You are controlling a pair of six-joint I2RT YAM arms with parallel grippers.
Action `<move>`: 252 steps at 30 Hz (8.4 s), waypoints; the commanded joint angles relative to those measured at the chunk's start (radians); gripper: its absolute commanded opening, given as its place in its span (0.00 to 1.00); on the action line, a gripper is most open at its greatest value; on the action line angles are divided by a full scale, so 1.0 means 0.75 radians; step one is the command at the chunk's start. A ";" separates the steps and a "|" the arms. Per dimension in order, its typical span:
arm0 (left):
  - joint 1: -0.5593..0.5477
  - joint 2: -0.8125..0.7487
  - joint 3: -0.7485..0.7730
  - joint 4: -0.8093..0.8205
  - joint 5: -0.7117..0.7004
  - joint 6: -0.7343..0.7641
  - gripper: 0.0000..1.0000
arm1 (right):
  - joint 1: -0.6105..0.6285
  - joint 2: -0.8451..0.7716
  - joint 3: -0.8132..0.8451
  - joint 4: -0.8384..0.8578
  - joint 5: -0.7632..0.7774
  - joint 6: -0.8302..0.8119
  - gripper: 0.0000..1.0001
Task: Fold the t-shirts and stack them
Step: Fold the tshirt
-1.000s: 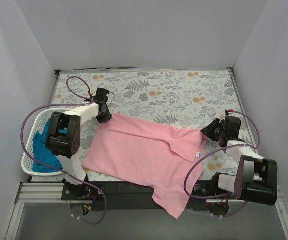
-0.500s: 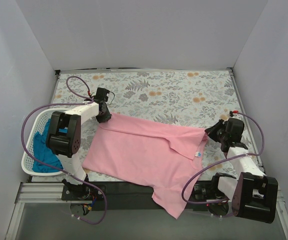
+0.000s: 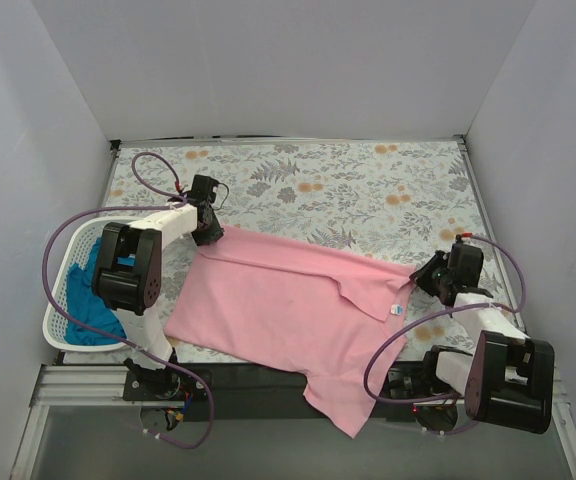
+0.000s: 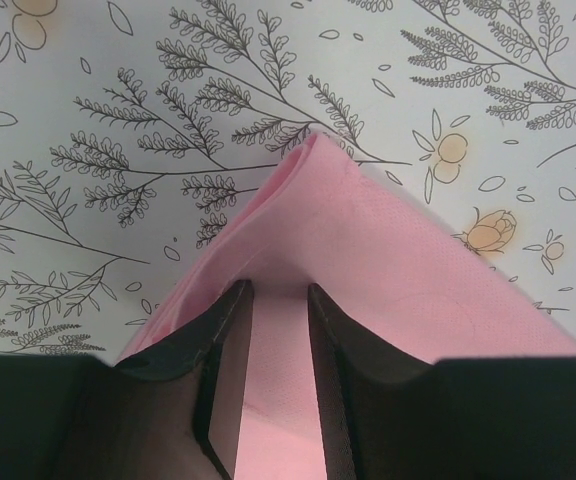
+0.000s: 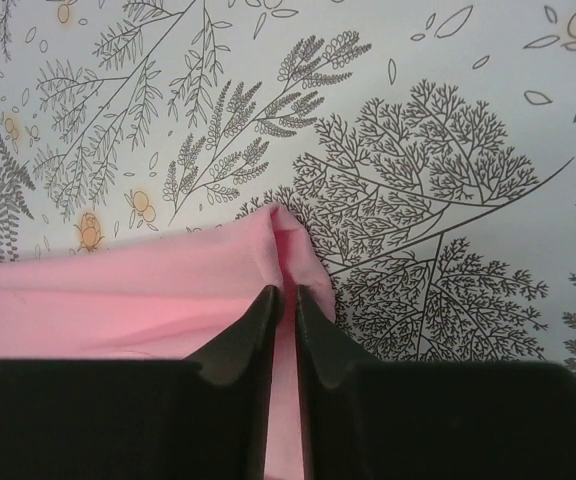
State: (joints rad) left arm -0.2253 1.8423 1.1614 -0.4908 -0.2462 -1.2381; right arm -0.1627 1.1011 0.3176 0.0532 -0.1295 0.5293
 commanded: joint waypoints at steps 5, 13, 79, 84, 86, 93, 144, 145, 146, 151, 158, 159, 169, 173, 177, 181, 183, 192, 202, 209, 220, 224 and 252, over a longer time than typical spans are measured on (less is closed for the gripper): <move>0.022 -0.012 -0.017 -0.021 0.017 0.025 0.36 | 0.002 -0.044 0.194 -0.230 -0.020 -0.176 0.33; 0.020 -0.235 -0.090 0.077 0.089 0.043 0.51 | 0.200 -0.296 0.245 -0.496 0.056 -0.225 0.49; -0.011 -0.693 -0.424 0.161 -0.095 0.025 0.52 | 1.405 0.624 0.951 -0.791 0.527 -0.315 0.01; -0.011 -0.687 -0.424 0.161 -0.083 0.031 0.52 | 1.407 0.667 0.998 -0.809 0.447 -0.242 0.01; -0.013 -0.679 -0.424 0.159 -0.077 0.035 0.52 | 1.407 0.716 1.041 -0.873 0.441 -0.217 0.01; -0.011 -0.671 -0.417 0.153 -0.071 0.039 0.52 | 1.407 0.739 1.039 -0.889 0.494 -0.221 0.10; -0.011 -0.628 -0.409 0.145 -0.032 0.049 0.51 | 1.322 0.616 1.031 -0.877 0.301 -0.119 0.40; -0.011 -0.628 -0.407 0.143 -0.024 0.049 0.51 | 1.291 0.543 1.002 -0.861 0.316 -0.115 0.40; -0.011 -0.626 -0.407 0.145 -0.015 0.051 0.52 | 1.220 0.504 0.972 -0.846 0.330 -0.109 0.40; -0.013 -0.585 -0.379 0.163 0.052 0.051 0.51 | 0.886 0.202 0.672 -0.618 0.187 -0.094 0.41; -0.011 -0.383 -0.205 0.141 0.183 0.029 0.51 | 0.512 0.060 0.424 -0.337 -0.040 -0.086 0.43; -0.011 -0.352 -0.189 0.135 0.181 0.031 0.51 | 0.485 0.072 0.397 -0.294 -0.050 -0.080 0.43; 0.002 -0.113 -0.113 0.014 0.063 -0.024 0.49 | 0.176 0.278 0.164 -0.085 -0.206 -0.041 0.41; 0.041 -0.029 -0.060 -0.027 0.056 -0.047 0.49 | 0.139 0.403 0.186 -0.024 -0.124 -0.029 0.39; 0.079 0.077 0.030 -0.039 0.079 -0.057 0.49 | 0.111 0.585 0.304 -0.004 -0.073 -0.035 0.39; 0.082 0.206 0.196 -0.059 0.093 -0.073 0.49 | 0.092 0.791 0.562 -0.006 -0.060 -0.045 0.39; 0.084 0.259 0.304 -0.061 0.097 -0.078 0.49 | 0.084 0.936 0.746 -0.020 -0.060 -0.063 0.39; 0.092 0.338 0.419 -0.074 0.054 -0.082 0.49 | 0.074 1.336 1.249 -0.134 -0.142 -0.182 0.39; 0.163 0.100 0.178 -0.008 -0.046 -0.114 0.49 | 0.061 1.350 1.280 -0.149 -0.171 -0.201 0.39; 0.167 0.047 0.096 -0.012 0.017 -0.135 0.49 | 0.061 1.348 1.317 -0.165 -0.191 -0.201 0.41; 0.163 -0.253 0.057 -0.041 0.046 -0.086 0.55 | 0.108 1.005 1.325 -0.418 -0.069 -0.325 0.59; 0.129 -0.427 -0.069 -0.078 0.032 -0.100 0.57 | 0.186 0.774 1.174 -0.525 0.072 -0.348 0.59; -0.160 -0.847 -0.606 -0.450 -0.054 -0.449 0.47 | 0.599 0.180 0.505 -0.676 0.324 -0.344 0.56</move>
State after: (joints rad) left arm -0.3363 1.2076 0.6827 -0.7395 -0.2401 -1.5013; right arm 0.2882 1.2812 0.7029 -0.4335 0.0841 0.2829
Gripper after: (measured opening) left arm 0.465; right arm 0.555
